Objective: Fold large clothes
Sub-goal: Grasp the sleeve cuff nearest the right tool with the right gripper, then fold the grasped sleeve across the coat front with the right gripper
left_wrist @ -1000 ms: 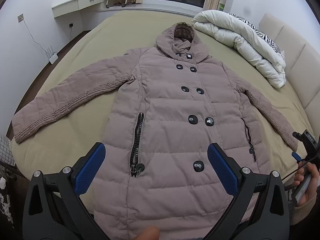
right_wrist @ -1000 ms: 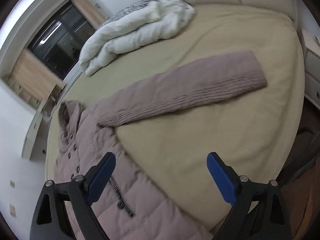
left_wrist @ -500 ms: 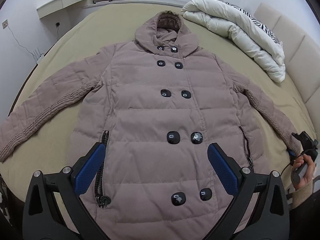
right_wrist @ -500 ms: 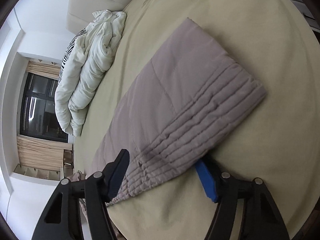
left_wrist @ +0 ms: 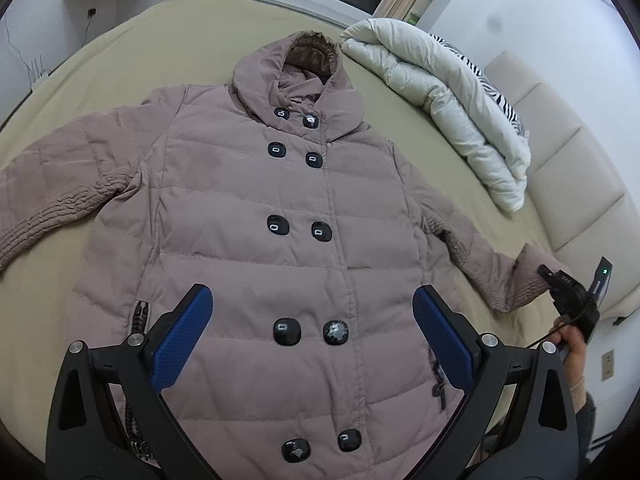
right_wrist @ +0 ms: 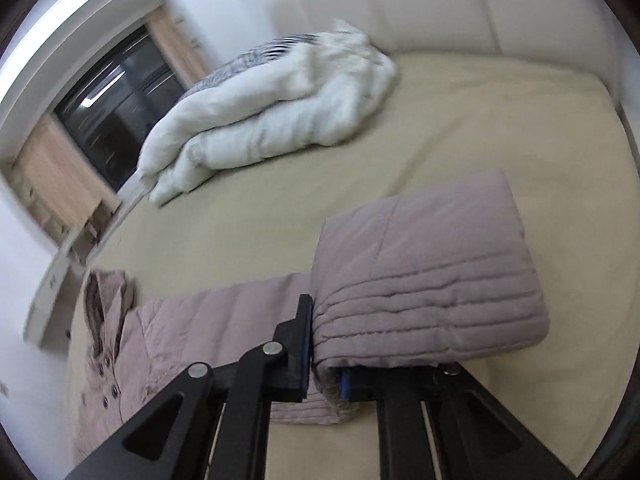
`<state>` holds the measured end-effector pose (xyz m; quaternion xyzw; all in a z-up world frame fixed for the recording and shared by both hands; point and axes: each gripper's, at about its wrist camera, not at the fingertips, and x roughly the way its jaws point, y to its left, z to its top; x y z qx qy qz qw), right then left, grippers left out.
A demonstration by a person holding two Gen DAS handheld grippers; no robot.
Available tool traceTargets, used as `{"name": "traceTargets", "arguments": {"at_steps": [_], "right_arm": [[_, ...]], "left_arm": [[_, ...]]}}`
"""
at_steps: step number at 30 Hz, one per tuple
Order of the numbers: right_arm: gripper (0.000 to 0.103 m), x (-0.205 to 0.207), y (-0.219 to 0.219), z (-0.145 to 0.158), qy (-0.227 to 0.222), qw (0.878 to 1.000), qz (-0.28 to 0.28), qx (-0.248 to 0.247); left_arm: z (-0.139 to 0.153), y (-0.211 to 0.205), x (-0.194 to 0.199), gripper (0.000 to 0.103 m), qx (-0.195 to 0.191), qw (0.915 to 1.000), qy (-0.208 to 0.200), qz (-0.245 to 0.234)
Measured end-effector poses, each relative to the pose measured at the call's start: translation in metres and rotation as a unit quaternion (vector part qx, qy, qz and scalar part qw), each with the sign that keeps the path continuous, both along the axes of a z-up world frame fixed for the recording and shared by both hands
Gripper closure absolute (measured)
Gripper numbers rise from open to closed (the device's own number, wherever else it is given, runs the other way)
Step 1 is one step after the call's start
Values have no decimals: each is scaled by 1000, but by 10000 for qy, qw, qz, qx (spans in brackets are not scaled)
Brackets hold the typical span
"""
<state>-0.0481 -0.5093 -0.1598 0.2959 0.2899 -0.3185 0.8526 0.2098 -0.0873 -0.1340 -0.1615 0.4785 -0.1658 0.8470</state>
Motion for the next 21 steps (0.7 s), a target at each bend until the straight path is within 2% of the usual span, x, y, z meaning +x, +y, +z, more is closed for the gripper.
{"name": "traceTargets", "arguments": {"at_steps": [2,3,4,6,8,10,12,15,18,21], "right_arm": [[91,41,50,24,281,9931,754,-849],[91,60,83,31,446,9833,1189,-1302],[91,73,112,34,580,9724,1525,-1669],[91,96,178,30,831,9421,2196,-2394],[92,119,227,17,1006,9139,2727,-2834],[92,135,261,0,1160,8930,3105,-3044],[92,139,289,-19,1297,8795,3375,-3093],[91,145,312,-33,1435,8695,3562,-3107],[91,150,329,-40,1505,8532,3711,-3341],[91,152,337,-43,1563,8463,3839,-3346]], "left_arm": [[-1,8,14,2,-424,9990,111,28],[-2,12,19,2,-617,9980,159,29],[-3,16,26,2,-858,9961,219,32],[-8,23,38,1,-1240,9917,333,51],[-17,28,53,1,-1612,9851,598,69],[-31,33,67,1,-1966,9765,882,53],[-46,39,78,1,-2275,9674,1113,79],[-67,46,96,1,-2655,9536,1415,126],[-84,44,116,1,-2695,9491,1628,-1],[-111,41,132,1,-2811,9374,2056,2]]}}
